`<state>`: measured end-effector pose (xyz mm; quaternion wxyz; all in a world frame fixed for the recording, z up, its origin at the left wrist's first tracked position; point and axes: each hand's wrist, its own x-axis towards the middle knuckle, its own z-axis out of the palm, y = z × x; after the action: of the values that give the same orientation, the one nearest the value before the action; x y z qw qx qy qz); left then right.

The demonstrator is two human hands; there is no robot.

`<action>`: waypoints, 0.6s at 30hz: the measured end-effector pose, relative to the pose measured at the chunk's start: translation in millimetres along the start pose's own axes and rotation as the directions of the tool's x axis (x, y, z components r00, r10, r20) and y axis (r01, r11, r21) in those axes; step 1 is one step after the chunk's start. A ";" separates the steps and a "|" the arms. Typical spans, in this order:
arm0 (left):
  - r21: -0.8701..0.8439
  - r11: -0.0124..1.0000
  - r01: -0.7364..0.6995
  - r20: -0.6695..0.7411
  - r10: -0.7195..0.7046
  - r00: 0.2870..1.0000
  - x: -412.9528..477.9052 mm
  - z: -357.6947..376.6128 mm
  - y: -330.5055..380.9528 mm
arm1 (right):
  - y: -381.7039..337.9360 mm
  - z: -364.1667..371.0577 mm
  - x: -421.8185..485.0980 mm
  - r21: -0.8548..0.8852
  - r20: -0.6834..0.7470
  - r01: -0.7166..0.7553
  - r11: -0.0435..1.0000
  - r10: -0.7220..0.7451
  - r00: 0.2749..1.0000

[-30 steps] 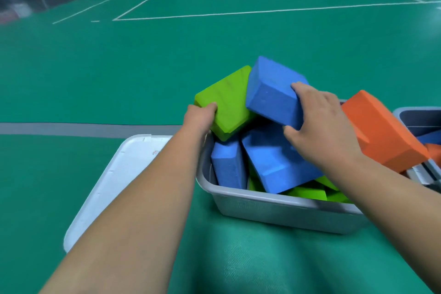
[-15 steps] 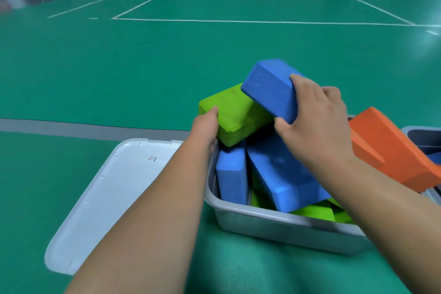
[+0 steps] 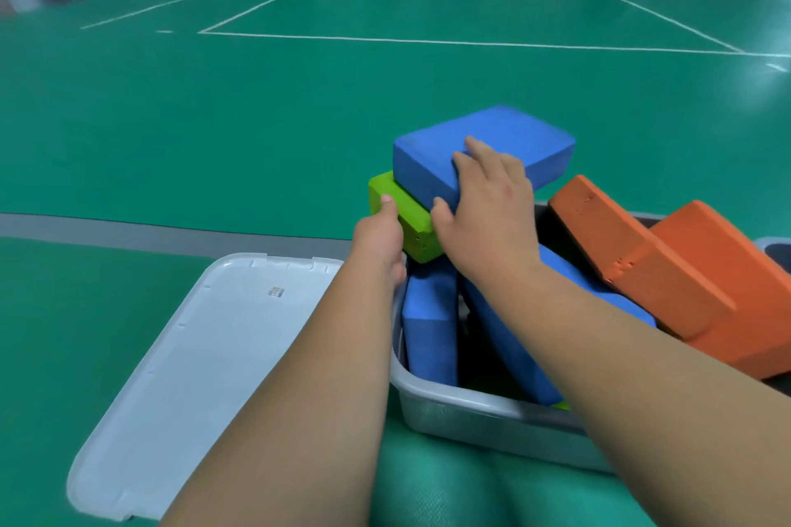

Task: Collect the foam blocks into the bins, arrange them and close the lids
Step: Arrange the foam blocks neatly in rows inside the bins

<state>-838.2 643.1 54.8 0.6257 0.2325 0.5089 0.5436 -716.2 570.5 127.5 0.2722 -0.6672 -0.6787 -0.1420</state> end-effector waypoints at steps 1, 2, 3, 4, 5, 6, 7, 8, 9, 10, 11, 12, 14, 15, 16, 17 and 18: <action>-0.008 1.000 0.007 0.033 -0.007 0.999 -0.6 -1.7 1.3 | 3.5 -1.3 0.2 0.011 -0.006 -0.013 1.000 0.013 1.000; -0.016 1.000 0.018 0.065 -0.017 0.998 -2.1 -2.7 2.2 | 7.0 -3.2 -0.3 -0.018 0.004 -0.020 1.000 0.020 1.000; -0.025 0.999 0.033 0.099 -0.031 0.995 -4.2 -4.0 2.8 | 10.6 -4.7 -1.2 -0.065 0.035 -0.033 0.997 0.036 0.999; -0.033 0.998 0.049 0.127 -0.044 0.991 -6.5 -4.6 3.4 | 13.8 -5.9 -1.6 -0.092 0.088 -0.062 0.994 0.070 0.994; -0.036 0.998 0.057 0.149 -0.051 0.988 -7.6 -5.7 2.9 | 15.9 -6.8 -1.8 -0.072 0.152 -0.103 0.992 0.113 0.982; -0.034 0.998 0.059 0.169 -0.053 0.984 -9.0 -7.0 2.6 | 17.7 -6.7 -1.9 -0.011 0.214 -0.143 0.990 0.142 0.966; -0.033 0.998 0.058 0.188 -0.051 0.981 -10.8 -8.5 2.8 | 19.4 -5.5 -1.9 0.055 0.253 -0.169 0.984 0.150 0.956; -0.032 0.998 0.057 0.203 -0.049 0.978 -12.1 -9.7 2.9 | 19.9 -4.5 -1.5 0.097 0.270 -0.176 0.980 0.145 0.952; -0.031 0.998 0.053 0.216 -0.045 0.975 -12.6 -11.1 2.6 | 19.1 -3.8 -0.8 0.108 0.274 -0.176 0.979 0.141 0.951; -0.030 0.998 0.047 0.224 -0.039 0.974 -12.5 -12.0 2.1 | 17.5 -3.1 0.1 0.105 0.275 -0.177 0.978 0.143 0.951; -0.029 0.999 0.042 0.230 -0.034 0.973 -12.9 -13.1 2.2 | 14.6 -2.1 1.0 0.097 0.270 -0.184 0.978 0.152 0.951; -0.025 0.999 0.040 0.237 -0.033 0.971 -13.8 -13.5 2.3 | 11.3 -0.8 1.5 0.089 0.264 -0.189 0.978 0.160 0.951; -0.020 0.999 0.037 0.250 -0.030 0.968 -15.4 -13.4 2.8 | 6.8 1.0 0.8 0.110 0.263 -0.204 0.973 0.169 0.950; -0.020 0.999 0.037 0.249 -0.031 0.968 -16.0 -13.5 2.7 | 6.3 1.2 0.4 0.146 0.271 -0.213 0.966 0.168 0.948; -0.019 0.999 0.037 0.242 -0.032 0.970 -16.5 -13.4 2.8 | 6.3 0.8 0.1 0.186 0.277 -0.219 0.958 0.162 0.947; -0.017 0.999 0.038 0.234 -0.033 0.972 -17.5 -13.6 3.3 | 6.6 -0.1 -0.4 0.218 0.277 -0.222 0.950 0.158 0.948; -0.016 0.999 0.036 0.227 -0.032 0.973 -18.0 -13.8 3.7 | 6.5 -1.1 -1.4 0.241 0.271 -0.223 0.945 0.155 0.950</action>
<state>-850.1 624.0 59.7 0.6912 0.2780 0.4326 0.5078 -709.6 569.2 126.5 0.2853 -0.6990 -0.6528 0.0627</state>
